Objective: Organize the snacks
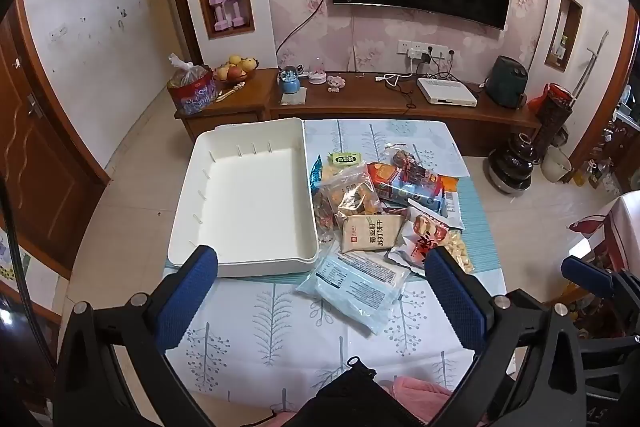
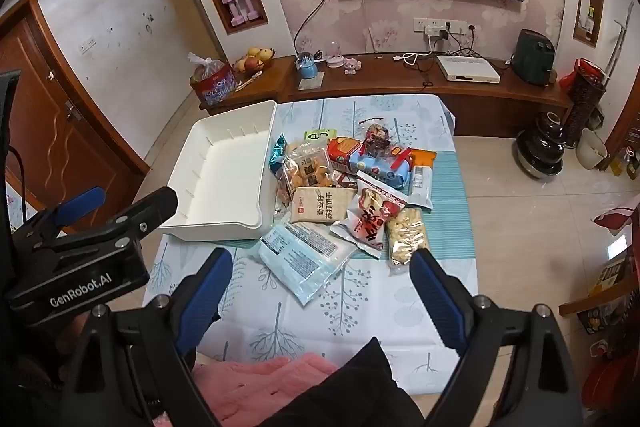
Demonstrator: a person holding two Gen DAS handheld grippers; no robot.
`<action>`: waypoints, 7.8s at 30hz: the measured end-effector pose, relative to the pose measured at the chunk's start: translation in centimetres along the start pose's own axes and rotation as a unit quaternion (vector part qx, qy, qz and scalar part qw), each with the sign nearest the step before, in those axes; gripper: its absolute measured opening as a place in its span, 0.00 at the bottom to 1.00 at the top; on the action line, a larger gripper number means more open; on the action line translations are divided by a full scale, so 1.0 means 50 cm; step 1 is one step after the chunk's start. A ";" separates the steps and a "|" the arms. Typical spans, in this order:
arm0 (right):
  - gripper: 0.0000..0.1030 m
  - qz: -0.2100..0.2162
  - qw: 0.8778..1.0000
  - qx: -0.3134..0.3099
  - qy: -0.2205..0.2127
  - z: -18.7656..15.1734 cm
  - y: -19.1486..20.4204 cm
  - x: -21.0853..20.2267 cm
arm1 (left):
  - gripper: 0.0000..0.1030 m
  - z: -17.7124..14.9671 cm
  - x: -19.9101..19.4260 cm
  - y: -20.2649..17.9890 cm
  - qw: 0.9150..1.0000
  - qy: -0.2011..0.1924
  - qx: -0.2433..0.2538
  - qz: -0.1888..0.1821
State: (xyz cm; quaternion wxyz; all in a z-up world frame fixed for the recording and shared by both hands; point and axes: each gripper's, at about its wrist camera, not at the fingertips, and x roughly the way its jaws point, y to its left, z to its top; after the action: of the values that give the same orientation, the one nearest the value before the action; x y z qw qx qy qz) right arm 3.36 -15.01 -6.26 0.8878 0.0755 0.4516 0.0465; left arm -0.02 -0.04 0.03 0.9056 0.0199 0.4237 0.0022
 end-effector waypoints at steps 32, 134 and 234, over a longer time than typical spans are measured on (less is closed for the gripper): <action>0.88 -0.016 1.000 0.012 -0.001 0.003 -0.027 -0.005 | 1.00 0.002 0.012 -0.009 1.000 0.009 0.000 -0.017; 0.88 0.018 0.974 -0.138 0.176 0.007 -0.246 0.399 | 1.00 -0.186 0.578 -0.022 0.857 0.342 -0.378 0.074; 0.63 0.086 0.990 -0.090 0.073 0.034 -0.101 0.262 | 0.79 -0.023 0.271 0.123 0.946 0.160 -0.270 0.084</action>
State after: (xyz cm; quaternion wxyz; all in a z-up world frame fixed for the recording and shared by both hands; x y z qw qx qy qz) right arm 12.52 -18.18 -16.60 0.8482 0.0304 0.5012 0.1684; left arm 7.83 6.44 -10.87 0.7936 -0.1909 0.5435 0.1959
